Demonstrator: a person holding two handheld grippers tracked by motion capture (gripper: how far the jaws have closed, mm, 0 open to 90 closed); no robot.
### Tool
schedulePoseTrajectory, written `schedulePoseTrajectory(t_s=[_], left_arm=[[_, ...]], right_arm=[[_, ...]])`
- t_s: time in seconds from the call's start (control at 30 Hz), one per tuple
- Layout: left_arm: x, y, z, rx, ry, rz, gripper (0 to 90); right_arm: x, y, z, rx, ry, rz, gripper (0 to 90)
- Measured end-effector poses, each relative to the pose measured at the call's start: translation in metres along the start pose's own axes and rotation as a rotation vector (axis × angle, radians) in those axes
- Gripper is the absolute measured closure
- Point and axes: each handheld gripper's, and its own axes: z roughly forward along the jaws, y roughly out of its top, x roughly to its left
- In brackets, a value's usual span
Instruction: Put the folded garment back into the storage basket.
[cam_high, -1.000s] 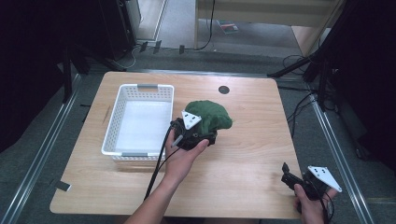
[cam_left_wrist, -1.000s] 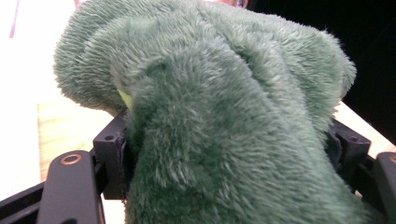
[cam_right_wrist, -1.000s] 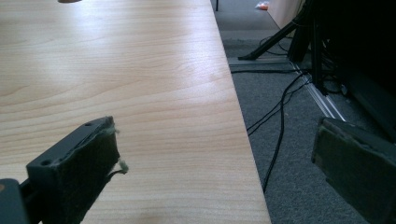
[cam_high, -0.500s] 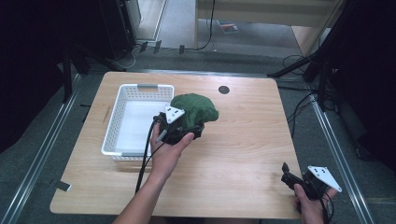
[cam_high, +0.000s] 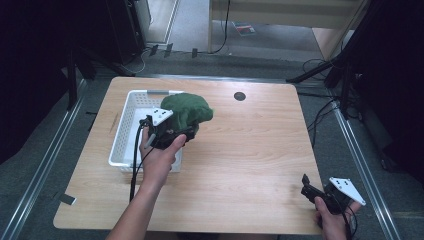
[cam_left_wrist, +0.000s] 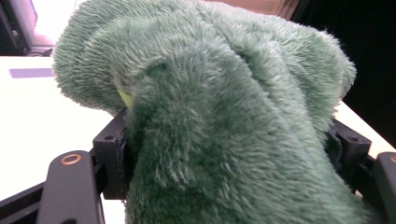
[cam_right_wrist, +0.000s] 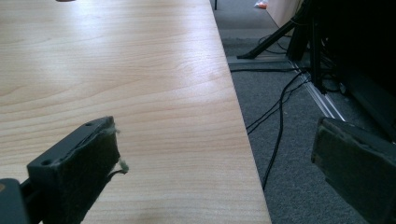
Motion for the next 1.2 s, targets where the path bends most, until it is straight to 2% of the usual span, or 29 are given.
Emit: schedulePoseTrajectory(t_s=[0.3, 0.37, 0.63, 0.77, 0.9, 1.13, 1.2], left_arm=[[0.027, 0.001, -0.007, -0.016, 0.041, -0.043, 23.6], [0.034, 0.000, -0.006, -0.019, 0.046, -0.065, 23.6], [0.061, -0.006, 0.001, -0.015, 0.095, -0.100, 23.5], [0.072, -0.006, 0.007, -0.031, 0.126, -0.103, 23.5], [0.081, -0.009, 0.017, -0.031, 0.177, -0.084, 23.5], [0.097, -0.010, 0.038, -0.001, 0.198, -0.101, 24.0], [0.102, -0.009, 0.042, 0.006, 0.191, -0.128, 23.9]], right_arm=[[0.000, 0.000, 0.000, 0.002, -0.001, 0.002, 0.8], [0.000, 0.000, 0.000, 0.002, -0.002, 0.005, 0.8], [0.000, 0.000, 0.000, 0.003, 0.000, 0.003, 0.8], [0.000, 0.000, 0.000, 0.003, -0.001, 0.004, 0.8], [0.000, 0.000, 0.000, 0.002, 0.000, 0.005, 0.8], [0.000, 0.000, 0.000, 0.002, 0.002, 0.009, 0.8], [0.000, 0.000, 0.000, 0.001, 0.001, 0.007, 0.8]])
